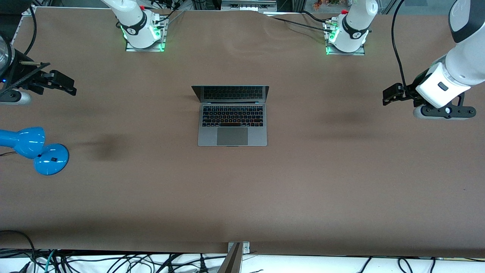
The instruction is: Close laptop with both arms from behind
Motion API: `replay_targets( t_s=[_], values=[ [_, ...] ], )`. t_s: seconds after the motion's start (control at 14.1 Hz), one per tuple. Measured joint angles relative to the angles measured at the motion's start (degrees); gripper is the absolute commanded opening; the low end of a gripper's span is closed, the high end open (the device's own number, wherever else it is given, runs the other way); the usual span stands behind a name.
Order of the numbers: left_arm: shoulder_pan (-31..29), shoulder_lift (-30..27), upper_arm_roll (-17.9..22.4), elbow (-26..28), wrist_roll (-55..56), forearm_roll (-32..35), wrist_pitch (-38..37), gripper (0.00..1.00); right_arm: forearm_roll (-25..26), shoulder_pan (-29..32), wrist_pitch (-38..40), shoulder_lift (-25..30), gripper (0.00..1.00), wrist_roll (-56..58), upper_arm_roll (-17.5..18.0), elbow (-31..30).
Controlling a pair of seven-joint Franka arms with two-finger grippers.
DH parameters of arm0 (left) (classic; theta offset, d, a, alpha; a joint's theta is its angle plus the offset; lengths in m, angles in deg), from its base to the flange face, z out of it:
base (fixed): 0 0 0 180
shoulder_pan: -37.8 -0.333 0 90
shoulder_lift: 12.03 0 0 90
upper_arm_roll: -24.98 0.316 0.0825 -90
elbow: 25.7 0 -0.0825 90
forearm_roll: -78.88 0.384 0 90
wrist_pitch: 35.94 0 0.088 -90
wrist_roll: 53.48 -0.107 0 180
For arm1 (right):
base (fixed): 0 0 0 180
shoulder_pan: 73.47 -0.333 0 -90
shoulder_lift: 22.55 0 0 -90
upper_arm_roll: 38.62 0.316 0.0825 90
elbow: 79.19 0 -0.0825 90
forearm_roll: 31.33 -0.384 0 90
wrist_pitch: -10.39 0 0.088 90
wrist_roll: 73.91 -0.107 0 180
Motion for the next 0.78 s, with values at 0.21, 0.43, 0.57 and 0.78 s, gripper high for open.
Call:
replay_targets(
  t_s=[0.21, 0.43, 0.57, 0.78],
  values=[
    [0.0, 0.05, 0.0, 0.0, 0.0, 0.0, 0.85, 1.0, 0.0, 0.0, 0.01, 0.0, 1.0, -0.01, -0.04, 0.0],
    [0.0, 0.08, 0.0, 0.0, 0.0, 0.0, 0.92, 1.0, 0.01, 0.0, 0.06, 0.0, 1.0, -0.01, -0.06, 0.02],
    [0.0, 0.07, 0.0, 0.0, 0.0, 0.0, 0.92, 1.0, 0.01, 0.0, 0.88, 0.02, 1.0, -0.01, -0.06, 0.06],
    [0.0, 0.07, -0.01, 0.01, 0.0, 0.0, 0.91, 1.0, 0.06, 0.0, 1.41, 0.07, 1.0, -0.01, -0.08, 0.32]
  ],
)
